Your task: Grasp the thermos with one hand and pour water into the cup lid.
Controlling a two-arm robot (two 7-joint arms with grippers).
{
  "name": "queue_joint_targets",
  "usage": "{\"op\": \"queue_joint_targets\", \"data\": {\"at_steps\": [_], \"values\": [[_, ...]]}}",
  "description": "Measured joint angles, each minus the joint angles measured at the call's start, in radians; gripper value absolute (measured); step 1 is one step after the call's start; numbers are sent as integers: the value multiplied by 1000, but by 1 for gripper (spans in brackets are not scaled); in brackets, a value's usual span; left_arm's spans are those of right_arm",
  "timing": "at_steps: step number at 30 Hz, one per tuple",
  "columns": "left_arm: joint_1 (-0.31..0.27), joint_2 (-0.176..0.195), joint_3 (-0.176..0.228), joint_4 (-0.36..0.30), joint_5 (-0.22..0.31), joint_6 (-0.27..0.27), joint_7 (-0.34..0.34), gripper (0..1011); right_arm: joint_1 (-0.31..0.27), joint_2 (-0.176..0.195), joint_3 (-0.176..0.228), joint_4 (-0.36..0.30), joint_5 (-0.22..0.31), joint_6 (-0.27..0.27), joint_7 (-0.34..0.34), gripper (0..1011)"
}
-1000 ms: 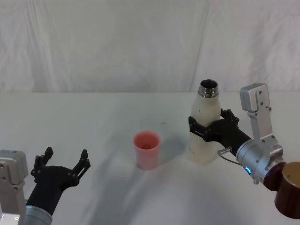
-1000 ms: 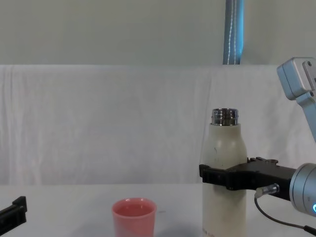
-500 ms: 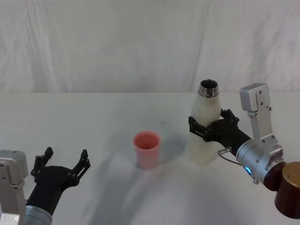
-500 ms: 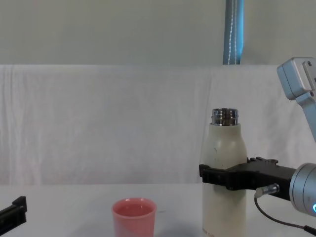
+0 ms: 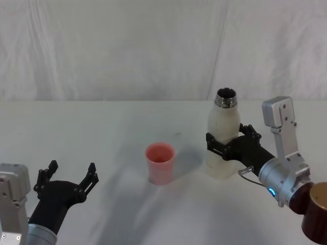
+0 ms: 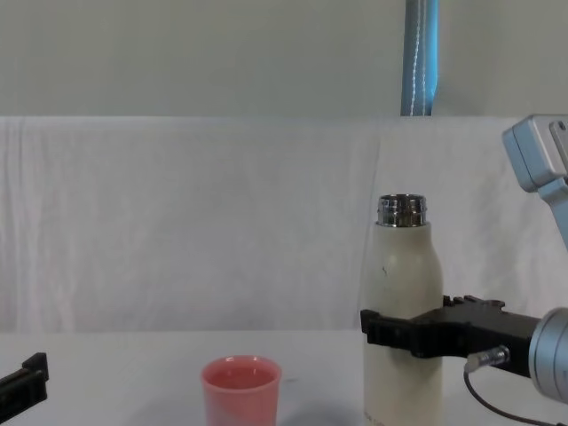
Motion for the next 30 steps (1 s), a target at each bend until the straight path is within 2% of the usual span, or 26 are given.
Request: {"op": "queue_joint_targets", "data": {"at_steps": [30], "values": [[0,0,0,0,0,0,0,1001,-65,35,24,-65,12,30,4,1001]]}}
